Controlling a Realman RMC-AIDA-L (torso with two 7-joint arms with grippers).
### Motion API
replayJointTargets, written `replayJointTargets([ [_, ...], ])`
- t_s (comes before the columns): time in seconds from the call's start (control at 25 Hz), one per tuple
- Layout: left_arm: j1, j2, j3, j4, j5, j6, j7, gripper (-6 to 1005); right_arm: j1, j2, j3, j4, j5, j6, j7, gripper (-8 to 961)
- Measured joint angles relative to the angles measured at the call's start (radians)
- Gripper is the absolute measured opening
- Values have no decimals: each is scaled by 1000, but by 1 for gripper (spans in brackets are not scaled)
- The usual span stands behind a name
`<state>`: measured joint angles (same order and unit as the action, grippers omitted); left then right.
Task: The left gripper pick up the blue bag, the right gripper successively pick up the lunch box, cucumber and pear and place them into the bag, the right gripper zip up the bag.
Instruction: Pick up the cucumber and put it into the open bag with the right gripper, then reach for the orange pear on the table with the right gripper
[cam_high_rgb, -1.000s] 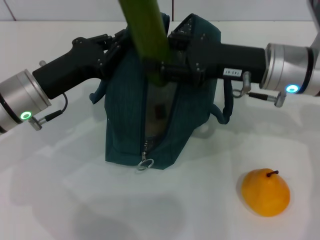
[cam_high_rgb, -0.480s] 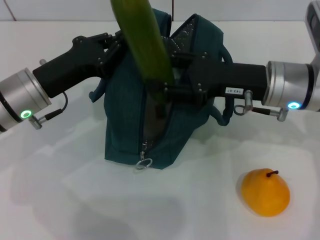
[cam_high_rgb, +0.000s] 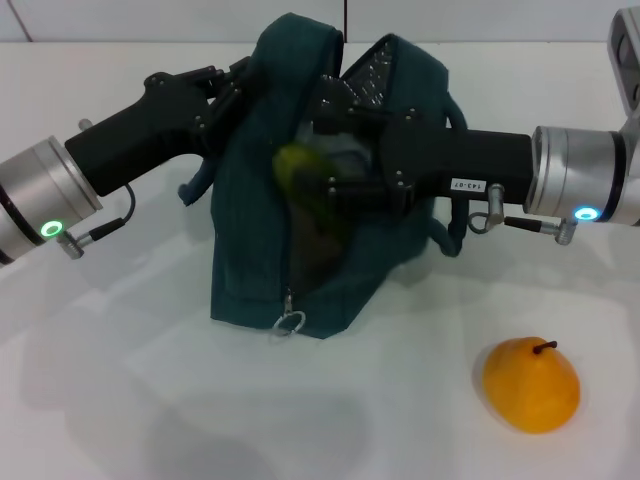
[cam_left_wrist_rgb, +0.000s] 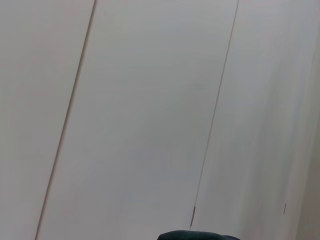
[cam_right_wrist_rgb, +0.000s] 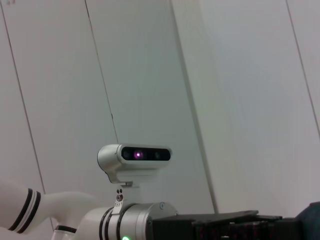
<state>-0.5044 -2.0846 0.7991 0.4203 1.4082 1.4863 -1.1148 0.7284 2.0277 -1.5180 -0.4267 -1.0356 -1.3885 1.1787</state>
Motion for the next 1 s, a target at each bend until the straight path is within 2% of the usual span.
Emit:
replayJointTargets([
  [0.04, 0, 0, 0, 0, 0, 0, 0, 69, 0, 0, 0, 0, 1, -3, -3, 636],
  [0.24, 0, 0, 0, 0, 0, 0, 0, 68, -31, -2, 7, -30, 6, -8, -26, 788],
  [0.28, 0, 0, 0, 0, 0, 0, -1, 68, -57, -3, 8, -65, 8, -9, -31, 818],
  [0.52, 13, 0, -4, 0, -3, 0, 1, 69, -205, -21, 49, -244, -18, -54, -72, 858],
  [0.6, 16, 0, -6, 0, -5, -2, 2, 69, -250, -34, 102, -276, -61, -114, -86, 857],
  [0.84, 17, 1, -9, 2, -10, -26, 4, 69, -321, -100, 269, -257, -245, -322, -86, 842],
  [0.92, 15, 1, -9, 2, -11, -26, 4, 69, -335, -113, 302, -230, -311, -347, -87, 817],
  [1.0, 13, 1, -9, 3, -12, -26, 7, 69, -347, -115, 317, -215, -373, -350, -90, 792],
])
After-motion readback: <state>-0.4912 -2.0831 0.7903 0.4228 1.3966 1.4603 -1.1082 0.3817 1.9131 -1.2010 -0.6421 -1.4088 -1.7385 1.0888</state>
